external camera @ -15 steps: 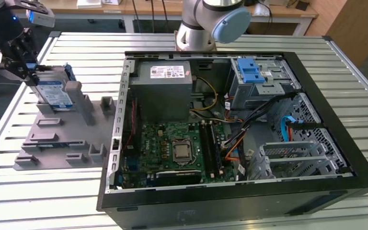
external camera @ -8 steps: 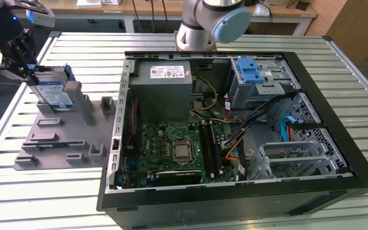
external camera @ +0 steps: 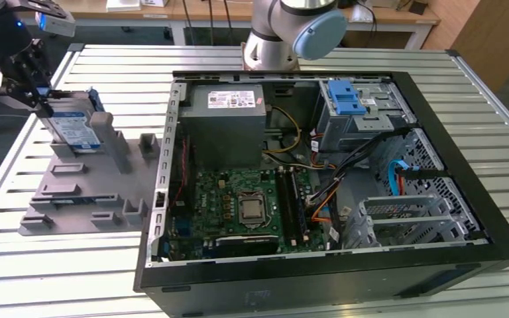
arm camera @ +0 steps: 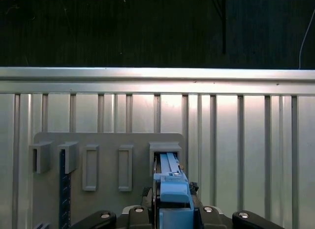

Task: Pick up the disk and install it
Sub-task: 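Pick up the disk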

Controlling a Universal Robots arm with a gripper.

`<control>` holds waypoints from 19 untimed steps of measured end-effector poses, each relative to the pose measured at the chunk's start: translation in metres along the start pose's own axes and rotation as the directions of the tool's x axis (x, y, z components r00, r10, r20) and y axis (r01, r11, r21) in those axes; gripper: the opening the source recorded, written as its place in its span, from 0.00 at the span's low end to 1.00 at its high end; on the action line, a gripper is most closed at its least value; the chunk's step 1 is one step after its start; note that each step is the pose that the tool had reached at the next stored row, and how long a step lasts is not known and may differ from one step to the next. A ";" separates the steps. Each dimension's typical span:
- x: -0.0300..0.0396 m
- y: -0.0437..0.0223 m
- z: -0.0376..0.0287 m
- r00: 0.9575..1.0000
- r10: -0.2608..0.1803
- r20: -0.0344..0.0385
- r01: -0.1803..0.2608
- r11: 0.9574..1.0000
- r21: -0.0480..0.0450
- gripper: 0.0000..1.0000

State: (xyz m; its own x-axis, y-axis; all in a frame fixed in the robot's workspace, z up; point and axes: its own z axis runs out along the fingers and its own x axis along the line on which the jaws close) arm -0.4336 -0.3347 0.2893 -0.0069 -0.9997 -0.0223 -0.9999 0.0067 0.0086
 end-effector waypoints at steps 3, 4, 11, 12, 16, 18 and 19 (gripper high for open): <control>0.0000 0.0000 0.0000 1.000 0.000 0.000 0.000 1.000 0.000 0.36; 0.0000 0.0000 0.0000 1.000 0.000 0.000 0.000 1.000 0.000 0.36; 0.0000 0.0000 -0.0008 1.000 0.000 0.000 0.000 1.000 0.000 0.36; 0.0000 0.0000 -0.0009 1.000 0.000 0.000 0.000 1.000 0.000 0.36; -0.0002 0.0001 -0.0092 1.000 0.000 0.000 0.000 1.000 0.000 0.36; -0.0002 0.0001 -0.0092 1.000 0.000 0.000 0.000 1.000 0.000 0.36; -0.0002 0.0001 -0.0093 1.000 0.000 0.000 0.000 1.000 0.000 0.36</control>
State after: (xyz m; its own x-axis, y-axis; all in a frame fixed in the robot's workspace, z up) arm -0.4336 -0.3347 0.2986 -0.0069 -0.9997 -0.0224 -0.9999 0.0067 0.0085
